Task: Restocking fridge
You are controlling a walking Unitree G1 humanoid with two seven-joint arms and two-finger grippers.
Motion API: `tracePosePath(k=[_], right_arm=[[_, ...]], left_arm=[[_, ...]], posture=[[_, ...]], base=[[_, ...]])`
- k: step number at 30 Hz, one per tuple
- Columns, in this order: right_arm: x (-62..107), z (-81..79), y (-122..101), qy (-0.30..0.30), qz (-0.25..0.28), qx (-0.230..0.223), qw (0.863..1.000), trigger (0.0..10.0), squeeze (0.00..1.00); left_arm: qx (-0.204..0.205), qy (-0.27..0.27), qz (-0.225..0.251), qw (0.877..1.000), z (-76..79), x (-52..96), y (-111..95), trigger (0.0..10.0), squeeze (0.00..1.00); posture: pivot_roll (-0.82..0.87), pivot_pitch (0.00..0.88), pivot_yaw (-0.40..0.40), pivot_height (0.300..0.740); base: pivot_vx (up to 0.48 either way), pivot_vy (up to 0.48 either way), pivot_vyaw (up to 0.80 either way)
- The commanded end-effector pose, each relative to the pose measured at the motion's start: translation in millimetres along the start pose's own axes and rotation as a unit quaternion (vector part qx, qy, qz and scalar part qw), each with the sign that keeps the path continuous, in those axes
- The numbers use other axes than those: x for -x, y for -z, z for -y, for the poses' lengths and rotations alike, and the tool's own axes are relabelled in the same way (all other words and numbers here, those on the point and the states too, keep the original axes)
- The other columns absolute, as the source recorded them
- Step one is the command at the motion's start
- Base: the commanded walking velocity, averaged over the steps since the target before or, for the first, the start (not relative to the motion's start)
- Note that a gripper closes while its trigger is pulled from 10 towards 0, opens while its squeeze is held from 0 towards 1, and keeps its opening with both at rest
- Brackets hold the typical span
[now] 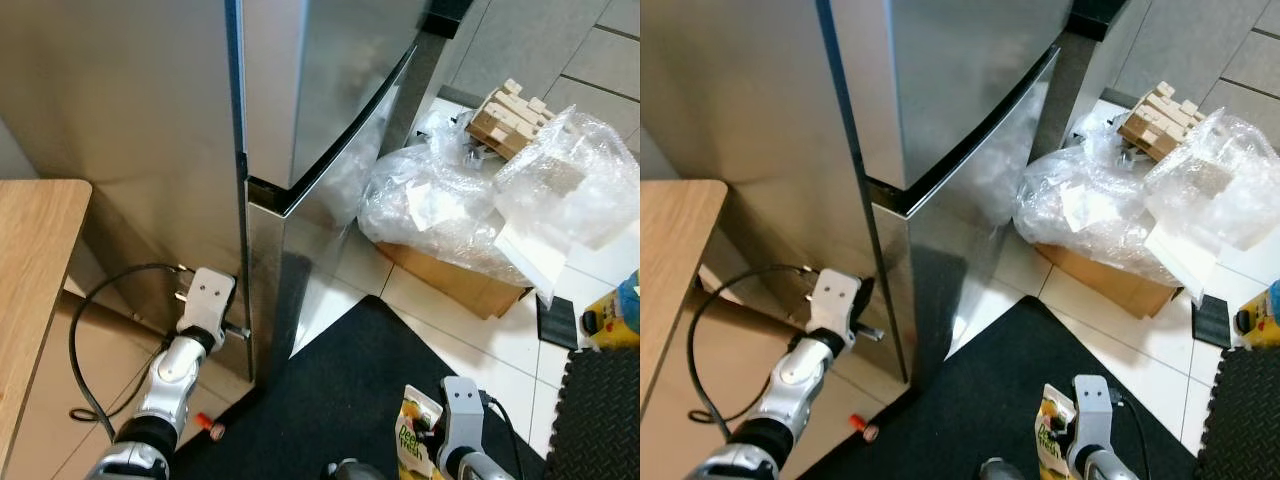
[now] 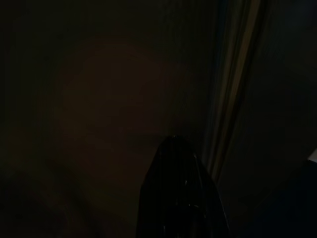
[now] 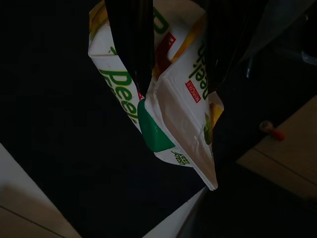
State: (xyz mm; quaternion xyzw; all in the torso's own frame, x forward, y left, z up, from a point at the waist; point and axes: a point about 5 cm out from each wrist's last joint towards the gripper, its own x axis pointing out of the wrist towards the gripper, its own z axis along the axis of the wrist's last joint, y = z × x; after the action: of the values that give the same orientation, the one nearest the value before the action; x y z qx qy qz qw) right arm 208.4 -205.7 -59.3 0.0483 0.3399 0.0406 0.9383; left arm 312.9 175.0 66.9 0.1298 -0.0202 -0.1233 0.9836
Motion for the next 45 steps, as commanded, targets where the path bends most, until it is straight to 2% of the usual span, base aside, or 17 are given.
tracePosePath(k=[1, 8, 20, 30, 45], right_arm=[[2.3, 4.9, 2.1, 0.01, -0.001, -0.003, 1.0, 10.0, 0.0], [1.2, 3.8, 0.4, 0.014, 0.004, -0.011, 1.0, 10.0, 0.0], [2.7, 5.9, 2.8, 0.024, 0.005, -0.021, 0.999, 10.0, 0.0], [3.9, 8.2, 3.9, 0.032, 0.005, -0.024, 0.999, 10.0, 0.0], [5.7, 11.2, 5.1, 0.04, 0.009, -0.029, 0.999, 10.0, 0.0]], left_arm=[[-0.013, 0.0, -0.01, 1.0, -3.2, 2.5, 4.5, 10.0, 0.0], [-0.012, 0.002, -0.003, 1.0, -1.1, -5.8, -1.7, 10.0, 0.0], [0.028, 0.038, 0.023, 0.999, 28.1, -21.2, -15.4, 10.0, 0.0], [0.042, 0.073, 0.028, 0.996, 48.9, -24.1, -17.9, 10.0, 0.0], [0.053, 0.098, 0.037, 0.993, 60.2, -28.2, -23.5, 10.0, 0.0]], posture=[[-0.08, 0.211, -0.11, 0.74], [-0.07, 0.211, -0.104, 0.74], [-0.07, 0.205, -0.08, 0.74], [-0.08, 0.198, -0.074, 0.74], [-0.1, 0.185, -0.056, 0.74]], base=[[0.0, 0.0, 0.0], [0.0, 0.0, 0.0], [0.0, 0.0, 0.0], [0.0, 0.0, 0.0], [0.0, 0.0, 0.0]])
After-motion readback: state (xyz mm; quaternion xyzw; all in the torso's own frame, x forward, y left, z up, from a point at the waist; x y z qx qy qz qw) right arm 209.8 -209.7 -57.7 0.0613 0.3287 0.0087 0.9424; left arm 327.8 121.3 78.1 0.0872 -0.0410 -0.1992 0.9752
